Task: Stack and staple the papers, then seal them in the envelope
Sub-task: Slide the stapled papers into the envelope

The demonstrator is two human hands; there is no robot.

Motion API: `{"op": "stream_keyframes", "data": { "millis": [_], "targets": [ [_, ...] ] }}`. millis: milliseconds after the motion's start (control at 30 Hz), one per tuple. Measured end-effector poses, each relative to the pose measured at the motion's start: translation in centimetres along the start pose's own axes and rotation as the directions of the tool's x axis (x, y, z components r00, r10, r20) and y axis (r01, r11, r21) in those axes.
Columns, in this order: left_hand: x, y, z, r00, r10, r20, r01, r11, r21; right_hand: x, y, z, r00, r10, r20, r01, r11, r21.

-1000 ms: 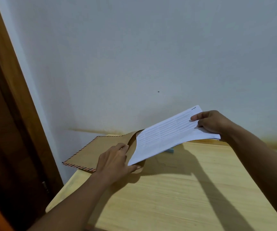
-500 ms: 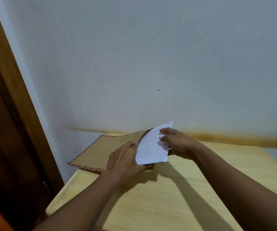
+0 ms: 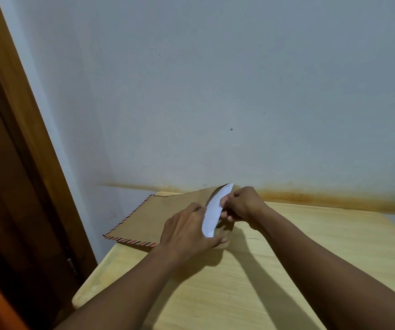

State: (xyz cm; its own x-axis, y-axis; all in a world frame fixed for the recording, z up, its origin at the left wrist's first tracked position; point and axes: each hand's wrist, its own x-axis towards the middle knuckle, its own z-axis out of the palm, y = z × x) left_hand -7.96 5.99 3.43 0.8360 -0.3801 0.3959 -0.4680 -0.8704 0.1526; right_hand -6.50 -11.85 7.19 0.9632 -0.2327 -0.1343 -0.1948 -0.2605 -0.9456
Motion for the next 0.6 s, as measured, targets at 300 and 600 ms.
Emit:
{"op": "stream_keyframes", "data": {
  "millis": [300, 600],
  "targets": [
    [-0.3, -1.0, 0.0, 1.000, -0.008, -0.015, 0.007, 0.998, -0.057, -0.2, -0.5, 1.6, 0.994, 0.027, 0.104, -0.053, 0.967, 0.249],
    [-0.7, -2.0, 0.8, 1.000, 0.004, -0.021, -0.007, 0.991, -0.137, 0.3, 5.2, -2.7, 0.976, 0.122, 0.182, -0.112, 0.992, -0.064]
  ]
}}
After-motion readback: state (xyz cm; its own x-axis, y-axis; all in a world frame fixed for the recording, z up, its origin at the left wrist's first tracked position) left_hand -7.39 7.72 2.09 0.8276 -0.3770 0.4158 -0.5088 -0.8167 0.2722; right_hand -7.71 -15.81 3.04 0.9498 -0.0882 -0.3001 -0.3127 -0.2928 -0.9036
